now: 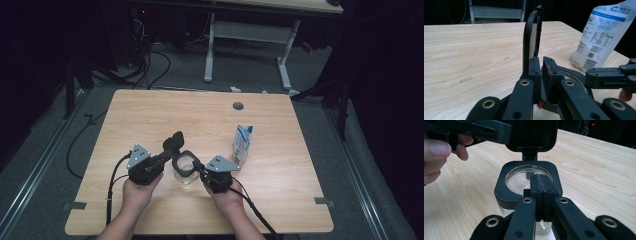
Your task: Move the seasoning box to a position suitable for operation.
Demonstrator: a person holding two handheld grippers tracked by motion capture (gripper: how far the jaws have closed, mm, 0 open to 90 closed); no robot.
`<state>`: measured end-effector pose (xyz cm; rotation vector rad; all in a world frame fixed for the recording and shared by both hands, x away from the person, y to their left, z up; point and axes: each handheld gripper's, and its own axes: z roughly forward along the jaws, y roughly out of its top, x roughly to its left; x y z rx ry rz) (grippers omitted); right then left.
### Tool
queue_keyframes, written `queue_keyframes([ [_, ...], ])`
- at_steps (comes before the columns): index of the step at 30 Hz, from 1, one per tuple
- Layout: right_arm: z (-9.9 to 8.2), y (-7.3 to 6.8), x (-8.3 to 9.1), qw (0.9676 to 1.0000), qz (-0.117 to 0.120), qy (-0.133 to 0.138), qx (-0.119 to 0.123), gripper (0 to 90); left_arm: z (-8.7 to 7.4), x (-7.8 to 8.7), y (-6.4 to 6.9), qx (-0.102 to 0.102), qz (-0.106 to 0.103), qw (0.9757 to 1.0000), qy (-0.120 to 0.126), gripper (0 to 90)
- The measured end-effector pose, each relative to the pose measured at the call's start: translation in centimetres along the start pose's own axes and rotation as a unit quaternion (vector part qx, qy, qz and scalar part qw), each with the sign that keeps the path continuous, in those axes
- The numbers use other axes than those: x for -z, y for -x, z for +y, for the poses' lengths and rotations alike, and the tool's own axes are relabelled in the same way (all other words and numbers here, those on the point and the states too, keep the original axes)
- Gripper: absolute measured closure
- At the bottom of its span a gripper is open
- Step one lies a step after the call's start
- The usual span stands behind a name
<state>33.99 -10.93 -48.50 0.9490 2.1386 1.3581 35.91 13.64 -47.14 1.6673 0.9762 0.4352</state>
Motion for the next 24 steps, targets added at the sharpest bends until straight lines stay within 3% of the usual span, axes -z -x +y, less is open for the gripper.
queue_keyframes([
  [10,0.0,0.0,-0.1,1.0000,-0.001,-0.001,0.004,90.0,-0.2,0.0,-0.5,0.006,0.004,1.0000,-0.003,86.2],
  [16,0.1,0.0,-0.1,1.0000,0.000,-0.001,0.006,90.0,-1.0,0.8,-0.6,-0.008,0.005,1.0000,0.001,84.7],
  [20,0.1,0.0,-0.1,1.0000,0.000,-0.001,0.006,90.0,-2.6,0.7,-1.7,0.000,0.018,0.9997,-0.015,87.5],
  [24,0.1,-0.1,-0.1,1.0000,-0.003,-0.002,0.005,90.0,-3.8,-0.6,-2.7,0.012,0.021,0.9987,-0.045,90.0],
])
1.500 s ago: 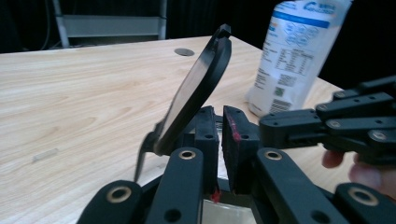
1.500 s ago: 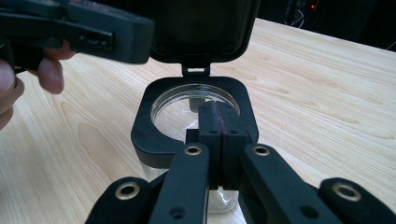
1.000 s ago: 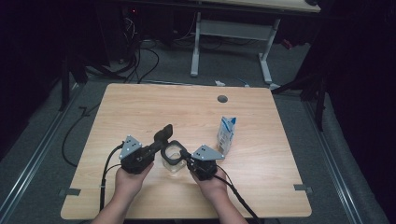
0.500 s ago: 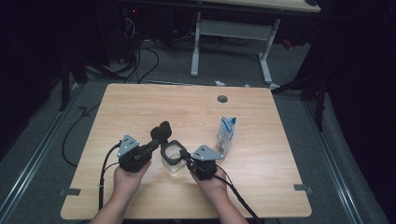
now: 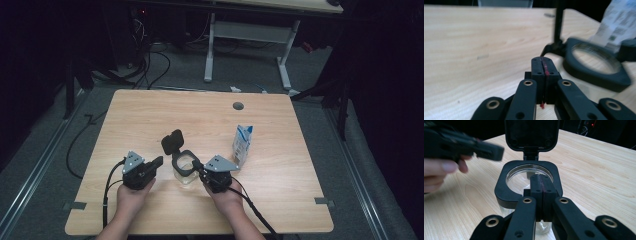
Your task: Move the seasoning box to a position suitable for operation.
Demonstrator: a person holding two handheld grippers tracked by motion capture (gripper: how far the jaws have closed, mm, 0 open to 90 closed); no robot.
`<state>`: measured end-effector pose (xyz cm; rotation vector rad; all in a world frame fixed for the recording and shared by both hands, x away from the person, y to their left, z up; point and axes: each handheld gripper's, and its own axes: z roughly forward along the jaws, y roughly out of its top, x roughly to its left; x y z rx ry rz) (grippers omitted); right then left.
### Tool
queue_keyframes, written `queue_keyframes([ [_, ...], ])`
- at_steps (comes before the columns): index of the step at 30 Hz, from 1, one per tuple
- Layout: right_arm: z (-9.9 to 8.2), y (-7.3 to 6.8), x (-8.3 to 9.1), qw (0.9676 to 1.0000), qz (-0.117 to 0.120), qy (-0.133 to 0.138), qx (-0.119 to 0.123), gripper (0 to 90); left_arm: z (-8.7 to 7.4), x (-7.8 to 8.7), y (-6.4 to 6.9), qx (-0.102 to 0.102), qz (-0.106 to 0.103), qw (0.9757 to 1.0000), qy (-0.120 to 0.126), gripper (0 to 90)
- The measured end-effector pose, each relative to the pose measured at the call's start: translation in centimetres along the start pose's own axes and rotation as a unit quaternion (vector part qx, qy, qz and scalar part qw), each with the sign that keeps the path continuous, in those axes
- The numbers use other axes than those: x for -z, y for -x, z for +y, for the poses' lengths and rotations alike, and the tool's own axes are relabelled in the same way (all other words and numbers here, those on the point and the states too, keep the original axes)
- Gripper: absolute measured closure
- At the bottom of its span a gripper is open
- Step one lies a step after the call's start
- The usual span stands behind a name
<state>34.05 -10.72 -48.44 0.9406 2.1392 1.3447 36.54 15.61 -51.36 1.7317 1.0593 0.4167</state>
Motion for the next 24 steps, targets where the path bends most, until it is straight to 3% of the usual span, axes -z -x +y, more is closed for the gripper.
queue_keyframes([
  [3,0.2,-0.2,0.3,1.0000,-0.002,0.000,0.002,90.0,-0.2,-0.8,0.4,-0.012,-0.010,0.9998,-0.013,90.0],
  [6,0.4,-0.2,1.3,0.9998,-0.004,0.017,0.002,90.0,0.0,-1.1,0.8,-0.020,-0.017,0.9995,-0.015,90.0],
  [7,0.2,-0.1,2.5,0.9995,-0.017,0.026,0.004,89.7,0.0,-1.2,0.8,-0.022,-0.020,0.9994,-0.016,90.0],
  [10,-0.5,0.5,3.8,0.9991,-0.030,0.030,-0.004,88.2,0.1,-1.3,0.8,-0.017,-0.032,0.9992,-0.017,90.0],
  [12,-2.0,1.8,5.5,0.9977,-0.060,0.025,-0.018,87.0,0.1,-1.2,0.9,-0.019,-0.038,0.9990,-0.017,90.0],
  [13,-2.0,1.8,5.5,0.9977,-0.060,0.025,-0.018,87.0,0.1,-1.2,1.0,-0.021,-0.040,0.9988,-0.017,90.0],
  [19,-4.9,4.5,8.0,0.9915,-0.114,0.018,-0.060,83.7,-0.3,-0.8,1.7,-0.032,-0.046,0.9982,-0.022,90.0],
  [24,-6.3,5.4,8.5,0.9874,-0.142,0.013,-0.069,79.2,-0.8,-0.4,2.4,-0.038,-0.049,0.9977,-0.027,90.0],
])
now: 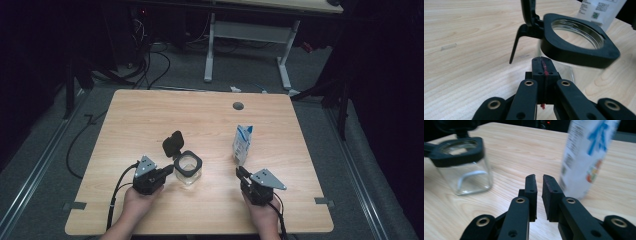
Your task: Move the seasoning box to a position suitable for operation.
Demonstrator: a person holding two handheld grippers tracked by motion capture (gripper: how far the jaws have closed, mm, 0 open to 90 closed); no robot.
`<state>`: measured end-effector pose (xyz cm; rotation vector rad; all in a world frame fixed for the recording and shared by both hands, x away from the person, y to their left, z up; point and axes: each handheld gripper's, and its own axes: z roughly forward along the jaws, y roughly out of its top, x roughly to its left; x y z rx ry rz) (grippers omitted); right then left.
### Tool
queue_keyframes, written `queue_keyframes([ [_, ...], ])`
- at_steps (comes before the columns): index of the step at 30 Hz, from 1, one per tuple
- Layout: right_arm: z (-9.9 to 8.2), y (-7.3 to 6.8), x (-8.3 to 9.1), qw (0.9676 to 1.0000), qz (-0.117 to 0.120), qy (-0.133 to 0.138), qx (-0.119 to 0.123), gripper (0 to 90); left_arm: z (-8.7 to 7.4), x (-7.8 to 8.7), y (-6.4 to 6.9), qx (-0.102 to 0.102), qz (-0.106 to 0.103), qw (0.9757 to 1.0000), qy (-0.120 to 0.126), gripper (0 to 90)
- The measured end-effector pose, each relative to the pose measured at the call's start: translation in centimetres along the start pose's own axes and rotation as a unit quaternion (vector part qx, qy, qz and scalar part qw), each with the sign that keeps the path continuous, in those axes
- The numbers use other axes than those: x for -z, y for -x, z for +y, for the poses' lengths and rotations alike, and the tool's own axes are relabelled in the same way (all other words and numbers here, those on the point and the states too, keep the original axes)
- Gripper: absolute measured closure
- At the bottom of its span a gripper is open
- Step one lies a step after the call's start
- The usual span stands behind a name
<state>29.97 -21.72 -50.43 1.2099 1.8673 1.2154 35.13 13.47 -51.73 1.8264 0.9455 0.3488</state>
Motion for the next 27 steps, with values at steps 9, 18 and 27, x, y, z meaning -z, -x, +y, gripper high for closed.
queue_keyframes([
  [9,-0.7,1.0,-0.7,0.9990,-0.038,-0.019,-0.013,70.7,-0.8,3.2,-0.3,-0.048,0.044,0.9979,-0.002,76.0],
  [18,0.2,1.0,-1.5,0.9984,-0.049,-0.027,-0.005,65.5,-3.1,5.1,-2.1,-0.035,0.058,0.9977,-0.002,60.4],
  [27,1.1,1.1,-2.2,0.9972,-0.065,-0.036,-0.002,70.3,-3.2,4.9,-2.7,-0.025,0.046,0.9986,-0.001,48.4],
])
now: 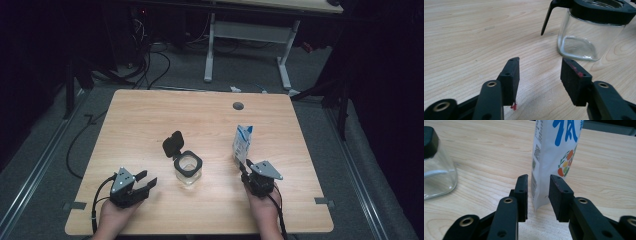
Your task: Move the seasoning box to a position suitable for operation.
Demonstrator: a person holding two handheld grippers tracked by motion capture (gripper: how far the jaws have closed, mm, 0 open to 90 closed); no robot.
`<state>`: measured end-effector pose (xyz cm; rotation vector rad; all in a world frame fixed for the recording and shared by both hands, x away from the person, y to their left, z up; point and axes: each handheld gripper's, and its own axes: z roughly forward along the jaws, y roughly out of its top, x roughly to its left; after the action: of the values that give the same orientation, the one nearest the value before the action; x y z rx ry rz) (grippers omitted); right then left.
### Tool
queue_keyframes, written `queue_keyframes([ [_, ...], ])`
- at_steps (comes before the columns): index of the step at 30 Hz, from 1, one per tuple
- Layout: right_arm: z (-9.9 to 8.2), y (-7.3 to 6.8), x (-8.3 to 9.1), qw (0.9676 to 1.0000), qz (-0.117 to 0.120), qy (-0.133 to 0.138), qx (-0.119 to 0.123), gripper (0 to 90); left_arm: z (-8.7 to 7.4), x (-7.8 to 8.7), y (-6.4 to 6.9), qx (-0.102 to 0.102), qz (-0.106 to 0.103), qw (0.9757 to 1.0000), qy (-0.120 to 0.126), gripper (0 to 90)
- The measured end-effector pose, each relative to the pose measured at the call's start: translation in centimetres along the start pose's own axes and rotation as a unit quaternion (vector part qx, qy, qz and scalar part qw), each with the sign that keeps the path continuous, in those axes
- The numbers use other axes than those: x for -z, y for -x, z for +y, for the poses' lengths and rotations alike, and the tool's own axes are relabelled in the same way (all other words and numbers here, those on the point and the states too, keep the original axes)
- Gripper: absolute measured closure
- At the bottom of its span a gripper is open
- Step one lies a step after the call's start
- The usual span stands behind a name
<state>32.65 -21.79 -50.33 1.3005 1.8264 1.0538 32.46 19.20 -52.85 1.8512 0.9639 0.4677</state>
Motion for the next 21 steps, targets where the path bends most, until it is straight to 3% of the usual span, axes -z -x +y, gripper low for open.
queue_keyframes([
  [5,0.4,0.0,-0.6,0.9999,-0.010,-0.006,-0.008,74.7,0.1,0.1,0.0,0.000,-0.003,1.0000,0.005,46.9],
  [10,0.5,0.1,-0.8,0.9999,-0.004,-0.008,-0.014,80.4,0.1,0.1,-0.2,0.004,-0.002,1.0000,0.007,46.9],
  [13,0.6,0.3,-0.7,0.9998,0.001,-0.007,-0.020,90.0,0.1,0.2,-0.3,0.006,-0.001,1.0000,0.008,46.9],
  [19,0.6,0.5,-0.4,0.9999,0.003,-0.010,-0.012,90.0,0.1,0.2,-0.4,0.006,0.000,1.0000,0.007,46.9],
  [21,0.4,0.7,0.4,0.9999,0.007,-0.003,-0.011,90.0,0.1,0.2,-0.4,0.008,0.000,0.9999,0.008,47.0],
])
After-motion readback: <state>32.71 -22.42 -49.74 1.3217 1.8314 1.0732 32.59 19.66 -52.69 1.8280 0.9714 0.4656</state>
